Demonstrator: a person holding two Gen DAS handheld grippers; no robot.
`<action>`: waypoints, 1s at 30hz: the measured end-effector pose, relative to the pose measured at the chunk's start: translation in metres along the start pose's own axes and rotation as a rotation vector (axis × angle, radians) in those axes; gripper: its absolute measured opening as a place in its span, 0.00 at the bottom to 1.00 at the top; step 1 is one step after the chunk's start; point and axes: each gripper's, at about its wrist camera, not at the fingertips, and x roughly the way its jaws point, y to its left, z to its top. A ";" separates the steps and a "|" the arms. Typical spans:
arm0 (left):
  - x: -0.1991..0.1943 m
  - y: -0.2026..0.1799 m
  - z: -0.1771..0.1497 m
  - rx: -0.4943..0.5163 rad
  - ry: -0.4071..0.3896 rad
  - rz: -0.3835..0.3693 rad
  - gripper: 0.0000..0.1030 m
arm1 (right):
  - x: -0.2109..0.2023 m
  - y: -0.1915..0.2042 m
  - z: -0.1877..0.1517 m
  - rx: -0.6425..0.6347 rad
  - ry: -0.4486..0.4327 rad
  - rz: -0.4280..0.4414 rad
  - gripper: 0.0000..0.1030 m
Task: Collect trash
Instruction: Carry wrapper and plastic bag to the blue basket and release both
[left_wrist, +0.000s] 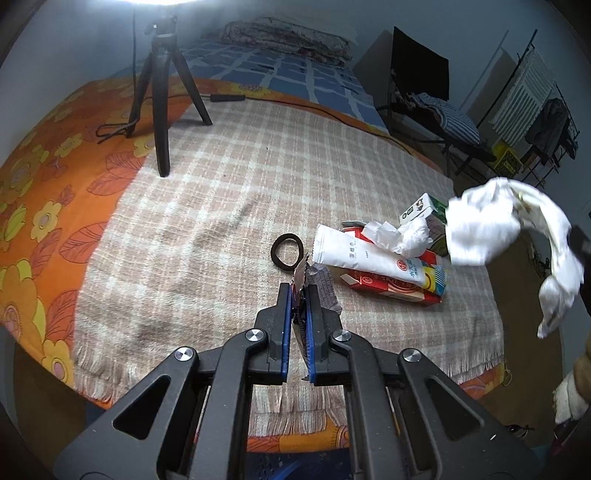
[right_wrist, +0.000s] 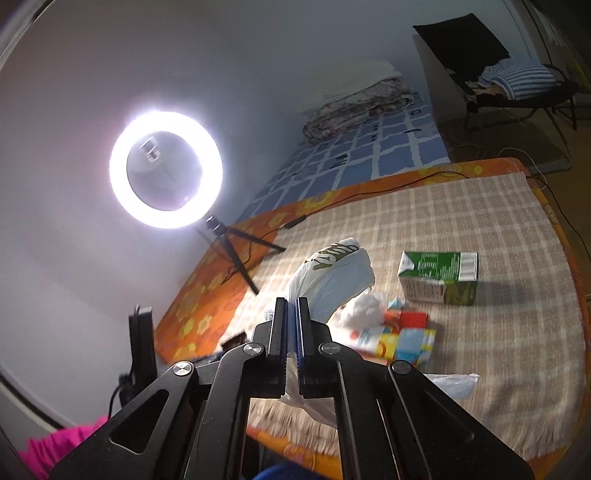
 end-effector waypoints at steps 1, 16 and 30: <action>-0.004 -0.001 -0.002 0.005 -0.005 -0.002 0.04 | -0.003 0.002 -0.003 -0.006 0.003 0.001 0.02; -0.060 -0.032 -0.058 0.132 -0.038 -0.051 0.04 | -0.053 0.032 -0.096 -0.069 0.163 0.042 0.02; -0.064 -0.029 -0.143 0.166 0.071 -0.066 0.04 | -0.050 0.027 -0.176 -0.058 0.345 0.049 0.02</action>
